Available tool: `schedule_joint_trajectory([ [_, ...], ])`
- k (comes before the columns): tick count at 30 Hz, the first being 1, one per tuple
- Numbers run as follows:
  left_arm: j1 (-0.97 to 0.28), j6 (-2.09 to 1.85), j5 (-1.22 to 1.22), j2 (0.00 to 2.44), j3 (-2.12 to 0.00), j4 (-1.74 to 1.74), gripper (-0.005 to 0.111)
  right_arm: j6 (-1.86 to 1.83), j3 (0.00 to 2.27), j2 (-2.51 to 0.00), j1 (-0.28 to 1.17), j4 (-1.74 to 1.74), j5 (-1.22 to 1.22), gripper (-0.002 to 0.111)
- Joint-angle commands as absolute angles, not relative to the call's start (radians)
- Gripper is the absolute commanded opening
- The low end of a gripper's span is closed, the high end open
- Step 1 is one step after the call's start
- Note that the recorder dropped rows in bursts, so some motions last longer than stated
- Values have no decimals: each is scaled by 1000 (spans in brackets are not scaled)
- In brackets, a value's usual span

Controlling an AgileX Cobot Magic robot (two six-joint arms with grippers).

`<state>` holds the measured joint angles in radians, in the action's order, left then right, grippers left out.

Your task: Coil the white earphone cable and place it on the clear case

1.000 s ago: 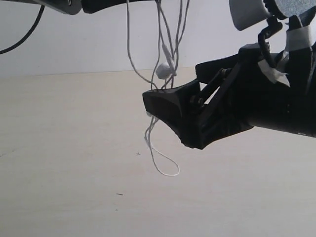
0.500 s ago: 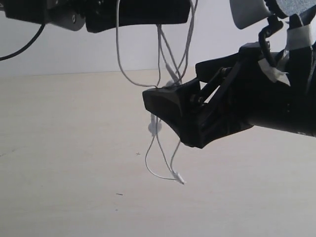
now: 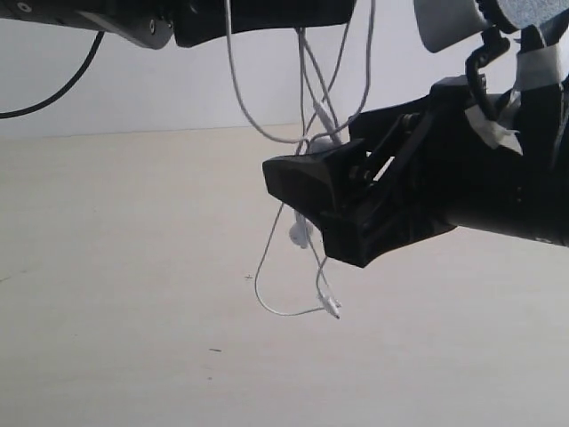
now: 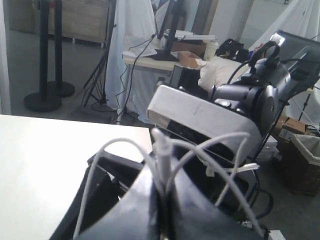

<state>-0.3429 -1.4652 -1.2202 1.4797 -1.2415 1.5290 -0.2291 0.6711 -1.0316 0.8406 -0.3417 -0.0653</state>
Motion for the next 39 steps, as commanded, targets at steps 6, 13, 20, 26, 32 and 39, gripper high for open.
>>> schedule_joint_trajectory([
  [6, -348, -1455, -1221, 1478, -1248, 1534, 0, -236, 667, -1034, 844, -338, -40, 55],
  [13, -348, -1455, -1221, 1478, -1248, 1534, 0, -236, 667, -1034, 844, -342, -39, 62],
  [20, -349, -1441, -1221, 1478, -1248, 1535, 0, -236, 667, -1034, 844, -342, -12, 60],
  [26, -350, -1437, -1221, 1478, -1248, 1534, 0, -236, 667, -1034, 844, -342, 0, 59],
  [32, -361, -1435, -1221, 1478, -1248, 1534, 0, -236, 667, -1034, 844, -342, 0, 59],
  [39, -398, -1447, -1221, 1478, -1248, 1534, 0, -236, 667, -1034, 844, -342, 0, 44],
])
